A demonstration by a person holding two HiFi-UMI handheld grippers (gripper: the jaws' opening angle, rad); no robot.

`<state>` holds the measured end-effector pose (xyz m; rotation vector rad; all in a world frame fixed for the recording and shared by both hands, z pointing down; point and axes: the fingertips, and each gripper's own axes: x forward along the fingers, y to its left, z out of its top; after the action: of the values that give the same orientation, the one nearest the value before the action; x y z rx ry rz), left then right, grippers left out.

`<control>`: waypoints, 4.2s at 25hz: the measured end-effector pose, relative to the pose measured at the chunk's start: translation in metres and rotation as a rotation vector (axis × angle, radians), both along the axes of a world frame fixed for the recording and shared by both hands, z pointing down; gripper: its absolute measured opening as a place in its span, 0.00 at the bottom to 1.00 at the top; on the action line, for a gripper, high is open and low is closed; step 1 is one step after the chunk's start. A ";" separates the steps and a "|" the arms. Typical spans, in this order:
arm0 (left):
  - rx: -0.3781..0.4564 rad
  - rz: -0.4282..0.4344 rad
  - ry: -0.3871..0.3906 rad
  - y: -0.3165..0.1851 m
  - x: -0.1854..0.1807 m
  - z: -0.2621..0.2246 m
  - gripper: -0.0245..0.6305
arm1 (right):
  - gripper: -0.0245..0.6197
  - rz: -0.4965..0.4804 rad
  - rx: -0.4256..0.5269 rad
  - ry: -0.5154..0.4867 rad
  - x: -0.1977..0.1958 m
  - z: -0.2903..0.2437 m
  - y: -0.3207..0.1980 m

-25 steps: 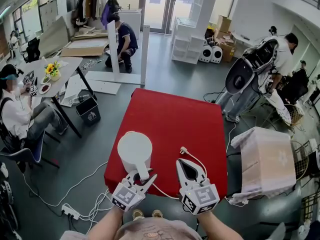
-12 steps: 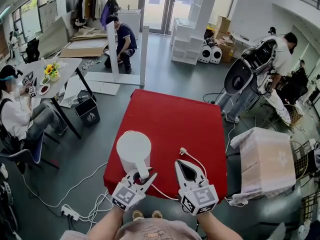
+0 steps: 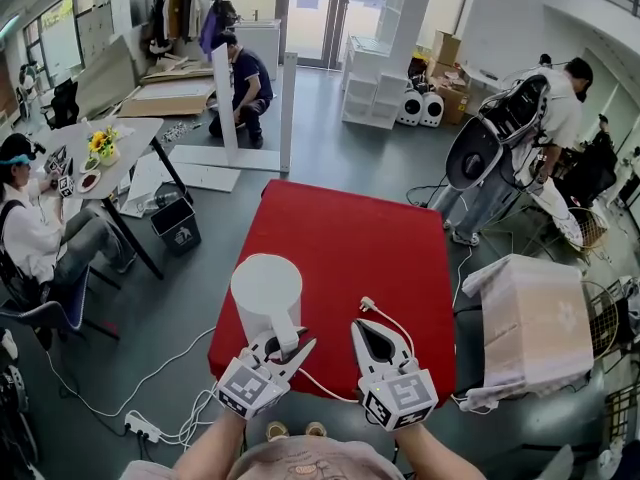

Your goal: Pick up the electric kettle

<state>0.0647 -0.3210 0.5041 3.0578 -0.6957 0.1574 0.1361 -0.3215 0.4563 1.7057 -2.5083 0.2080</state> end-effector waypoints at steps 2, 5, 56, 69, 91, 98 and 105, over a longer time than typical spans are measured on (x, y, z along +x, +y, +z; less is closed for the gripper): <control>0.008 0.001 0.026 0.002 -0.003 -0.016 0.16 | 0.06 -0.003 0.002 -0.004 -0.001 0.000 0.000; 0.006 -0.002 0.062 0.000 -0.006 -0.039 0.16 | 0.06 -0.009 0.007 -0.011 -0.003 0.000 -0.001; 0.047 -0.223 0.080 0.180 -0.079 -0.141 0.16 | 0.06 -0.247 0.087 -0.041 -0.077 -0.033 0.158; 0.032 -0.174 0.088 0.254 -0.089 -0.142 0.16 | 0.06 -0.187 0.096 -0.029 -0.087 -0.048 0.250; 0.009 -0.227 0.108 0.306 -0.081 -0.130 0.16 | 0.05 -0.263 0.099 -0.055 -0.085 -0.051 0.290; 0.012 -0.238 0.114 0.310 -0.080 -0.132 0.16 | 0.05 -0.283 0.114 -0.044 -0.087 -0.055 0.294; 0.021 -0.242 0.117 0.309 -0.075 -0.137 0.16 | 0.05 -0.292 0.118 -0.034 -0.083 -0.058 0.293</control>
<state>-0.0107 -0.0119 0.3671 2.9392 -1.0543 -0.0301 0.0534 -0.0284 0.3986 1.3571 -2.8044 0.0656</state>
